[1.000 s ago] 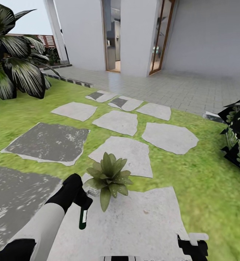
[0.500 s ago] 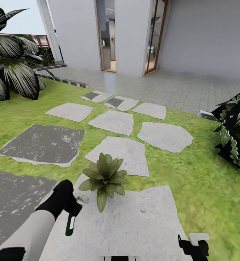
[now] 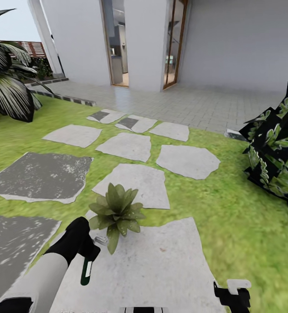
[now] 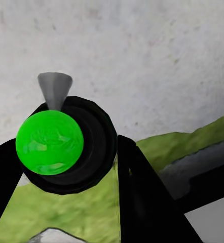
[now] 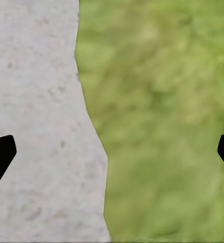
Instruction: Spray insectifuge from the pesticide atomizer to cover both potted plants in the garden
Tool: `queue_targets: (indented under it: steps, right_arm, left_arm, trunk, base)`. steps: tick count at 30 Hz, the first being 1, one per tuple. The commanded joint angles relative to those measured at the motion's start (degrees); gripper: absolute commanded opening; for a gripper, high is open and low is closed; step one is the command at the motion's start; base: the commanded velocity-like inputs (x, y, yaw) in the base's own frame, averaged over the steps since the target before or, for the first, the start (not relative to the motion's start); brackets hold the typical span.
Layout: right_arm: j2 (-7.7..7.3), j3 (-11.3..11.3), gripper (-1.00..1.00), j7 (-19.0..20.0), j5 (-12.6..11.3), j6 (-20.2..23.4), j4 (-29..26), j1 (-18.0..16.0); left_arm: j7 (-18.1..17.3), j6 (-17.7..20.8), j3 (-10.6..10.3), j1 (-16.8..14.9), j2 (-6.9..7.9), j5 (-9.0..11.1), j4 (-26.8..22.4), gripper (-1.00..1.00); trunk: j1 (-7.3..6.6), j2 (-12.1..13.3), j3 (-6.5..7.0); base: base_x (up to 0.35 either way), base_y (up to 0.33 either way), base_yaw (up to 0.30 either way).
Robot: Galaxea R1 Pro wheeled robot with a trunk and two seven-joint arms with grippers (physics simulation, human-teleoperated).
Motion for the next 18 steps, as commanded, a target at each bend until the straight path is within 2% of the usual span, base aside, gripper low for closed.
queue_targets:
  steps: [1,4,7,11,18]
  right_arm:
    - [0.0,-0.3,1.0,-0.3,0.6,-0.2,0.1,-0.1]
    - [0.0,-0.3,1.0,-0.3,0.6,-0.2,0.1,-0.1]
    - [0.0,-0.3,1.0,-0.3,0.6,-0.2,0.1,-0.1]
    - [0.0,-0.3,1.0,-0.3,0.6,-0.2,0.1,-0.1]
    - [0.0,-0.3,1.0,-0.3,0.6,-0.2,0.1,-0.1]
  left_arm:
    - [-0.6,0.3,0.2,0.0,0.03,-0.5,-0.1,-1.0]
    - [-0.6,0.3,0.2,0.0,0.18,-0.6,-0.2,-1.0]
    - [-0.6,0.3,0.2,0.0,0.27,-0.6,-0.4,-1.0]
    - [-0.7,0.4,0.3,0.0,0.71,-0.6,-0.8,-1.0]
    - [-0.8,0.3,0.3,-0.1,0.78,-0.6,-0.9,-1.0]
  trunk:
    - [-0.03,0.0,-0.04]
    - [-0.03,0.0,-0.04]
    - [-0.03,0.0,-0.04]
    - [-0.03,0.0,-0.04]
    - [-0.03,0.0,-0.04]
  base:
    - [-0.249,-0.153,-0.297]
    - [-0.301,-0.052,-0.298]
    - [-0.312,0.124,-0.261]
    - [-0.198,0.24,-0.05]
    - [0.002,0.298,-0.003]
